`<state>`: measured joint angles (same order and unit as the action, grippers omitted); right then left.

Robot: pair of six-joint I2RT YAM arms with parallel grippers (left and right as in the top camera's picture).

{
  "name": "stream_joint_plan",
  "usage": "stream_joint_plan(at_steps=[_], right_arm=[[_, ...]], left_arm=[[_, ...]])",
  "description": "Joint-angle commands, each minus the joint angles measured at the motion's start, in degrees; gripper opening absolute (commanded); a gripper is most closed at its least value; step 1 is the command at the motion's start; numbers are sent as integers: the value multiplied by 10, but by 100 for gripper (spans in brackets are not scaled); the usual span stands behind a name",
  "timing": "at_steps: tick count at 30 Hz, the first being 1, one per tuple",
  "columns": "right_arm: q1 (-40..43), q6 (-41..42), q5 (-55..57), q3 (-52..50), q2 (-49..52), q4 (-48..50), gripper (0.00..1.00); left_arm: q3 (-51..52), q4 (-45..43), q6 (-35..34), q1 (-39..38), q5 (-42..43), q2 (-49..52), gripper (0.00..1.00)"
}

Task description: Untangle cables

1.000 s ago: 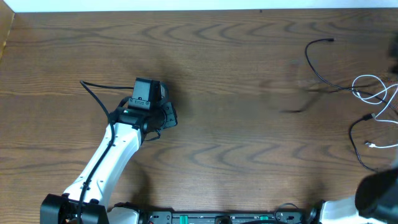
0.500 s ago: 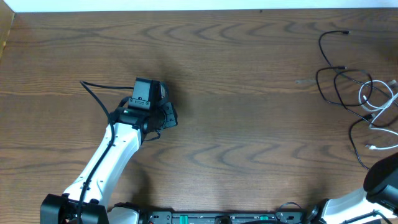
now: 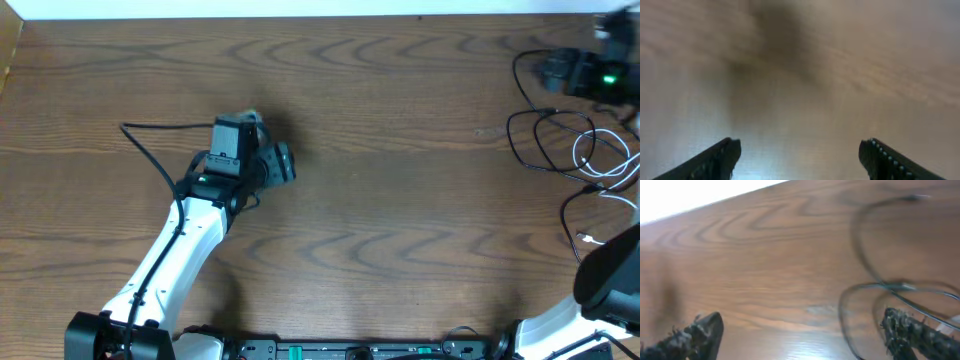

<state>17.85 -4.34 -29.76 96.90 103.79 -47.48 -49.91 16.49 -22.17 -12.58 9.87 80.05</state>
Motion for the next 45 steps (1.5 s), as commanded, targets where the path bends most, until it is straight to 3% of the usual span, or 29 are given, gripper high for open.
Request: stream_joint_plan(at_steps=[1, 5, 8, 11, 17, 20, 22, 23, 24, 31, 38, 42, 45], right_arm=[[-74, -35, 76, -3, 16, 3, 99], [-134, -34, 226, -3, 42, -10, 99], [-171, -6, 268, -3, 74, -50, 99], [-180, 79, 250, -3, 98, -95, 99], [-169, 97, 216, -3, 103, -208, 99], [-168, 91, 219, -3, 101, -248, 99], [-168, 86, 231, -11, 97, -256, 99], [-169, 86, 234, -22, 92, -250, 99], [-170, 86, 234, -41, 80, -235, 99], [-177, 104, 234, -262, -79, -66, 99], [-179, 111, 238, -504, -384, 130, 99], [-179, 111, 238, -553, -490, 150, 99], [-179, 111, 238, -562, -554, 85, 99]], left_arm=[[-5, -49, 15, 0, -76, 4, 82], [-5, -27, 61, 0, -177, 7, 82], [-5, 59, 92, 9, -215, 8, 83], [-5, 150, 67, 26, -202, 8, 83], [-5, 272, 44, 88, -95, 5, 88], [-3, 284, 105, 104, -7, -7, 88], [0, 287, 115, 102, 0, -32, 89], [3, 287, 116, 102, 0, -43, 98], [14, 284, 117, 102, -1, -67, 98], [90, 274, 116, 102, -19, -238, 98], [109, 240, 103, 102, -19, -416, 98], [109, 235, 103, 102, -19, -440, 98], [110, 235, 103, 102, -19, -436, 98]])
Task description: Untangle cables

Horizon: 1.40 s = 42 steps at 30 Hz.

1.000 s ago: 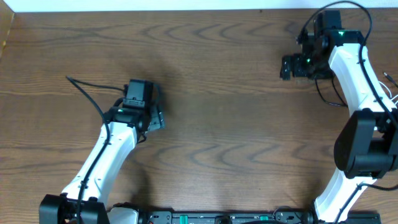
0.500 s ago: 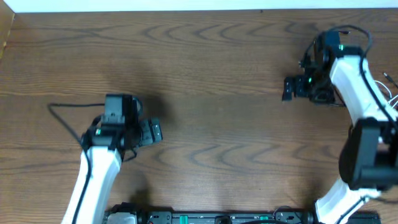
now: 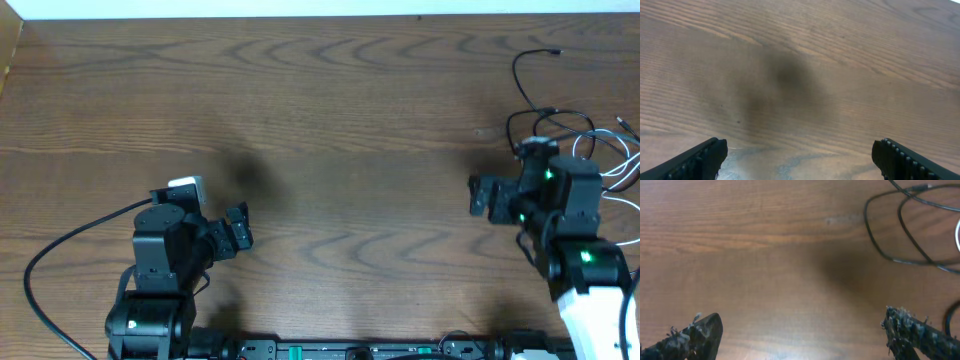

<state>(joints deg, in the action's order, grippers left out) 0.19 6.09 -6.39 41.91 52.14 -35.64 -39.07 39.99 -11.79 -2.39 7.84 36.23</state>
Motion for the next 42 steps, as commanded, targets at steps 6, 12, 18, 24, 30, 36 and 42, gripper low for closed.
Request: stream_joint_plan(at_steps=[6, 12, 18, 24, 30, 36, 42], right_arm=[[-2, 7, 5, -12, -54, -104, 99], [-2, 7, 5, -12, -51, -118, 99], [-2, 7, 5, -12, -49, -118, 99], [-2, 7, 5, -13, -54, -118, 99], [-15, -17, 57, -55, -121, -89, 99], [-51, -55, 59, -200, -261, 115, 99], [-61, -70, 59, -341, -358, 342, 99]], left_arm=[[1, 0, -1, 0, 1, 7, 98], [1, 1, -1, 0, 1, 7, 98], [1, 1, -1, 0, 1, 7, 98], [1, 0, -1, 0, 1, 7, 98], [1, 1, -1, 0, 1, 7, 98], [1, 1, -1, 0, 1, 7, 98], [1, 1, -1, 0, 1, 7, 98]])
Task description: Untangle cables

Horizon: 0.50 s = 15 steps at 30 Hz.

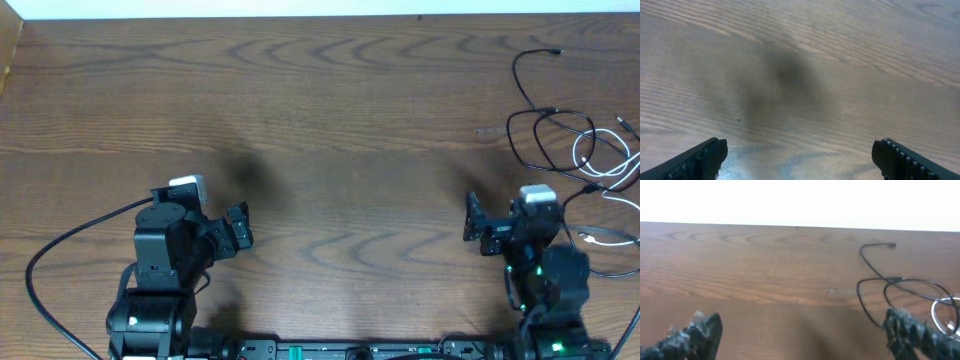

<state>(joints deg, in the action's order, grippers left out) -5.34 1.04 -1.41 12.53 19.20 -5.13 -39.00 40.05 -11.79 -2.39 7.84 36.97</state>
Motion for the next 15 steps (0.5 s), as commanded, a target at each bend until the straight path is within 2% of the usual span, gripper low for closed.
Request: stream_joint_plan(at_steps=[1, 6, 15], right_arm=[[-7, -20, 9, -63, -38, 61, 99], [-16, -20, 24, -120, -76, 158, 99], [-21, -20, 53, -122, -128, 162, 99]], left_arm=[[0, 0, -1, 0, 1, 0, 98], [0, 0, -1, 0, 1, 0, 98], [0, 0, -1, 0, 1, 0, 98]])
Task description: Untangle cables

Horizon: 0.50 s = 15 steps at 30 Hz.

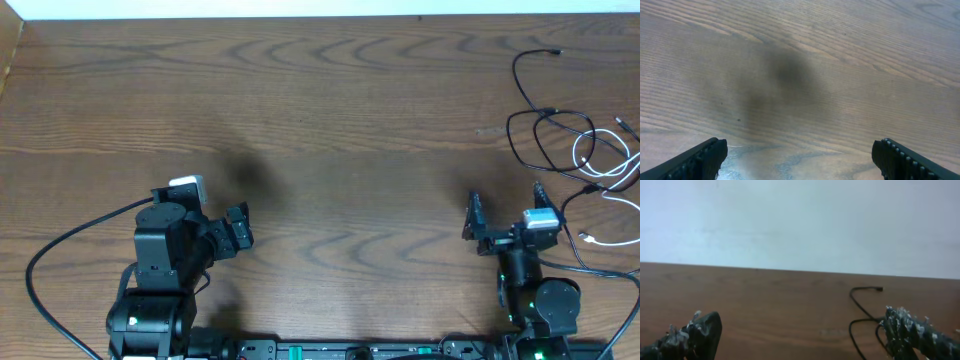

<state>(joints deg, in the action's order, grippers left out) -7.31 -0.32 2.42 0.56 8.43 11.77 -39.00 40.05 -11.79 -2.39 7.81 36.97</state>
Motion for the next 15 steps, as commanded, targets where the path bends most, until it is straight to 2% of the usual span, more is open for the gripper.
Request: stream_joint_plan(at_steps=[1, 4, 7, 15], right_arm=[[-2, -6, 15, -2, -28, -20, 99], [2, -6, 11, -3, -63, -82, 99], [18, -6, -44, -3, -81, -153, 99], [28, -6, -58, -3, -81, -158, 99]], left_arm=[[0, 0, -1, 0, 1, 0, 98], [0, 0, -1, 0, 1, 0, 98], [0, 0, -1, 0, 1, 0, 98], [0, 0, -1, 0, 1, 0, 98]])
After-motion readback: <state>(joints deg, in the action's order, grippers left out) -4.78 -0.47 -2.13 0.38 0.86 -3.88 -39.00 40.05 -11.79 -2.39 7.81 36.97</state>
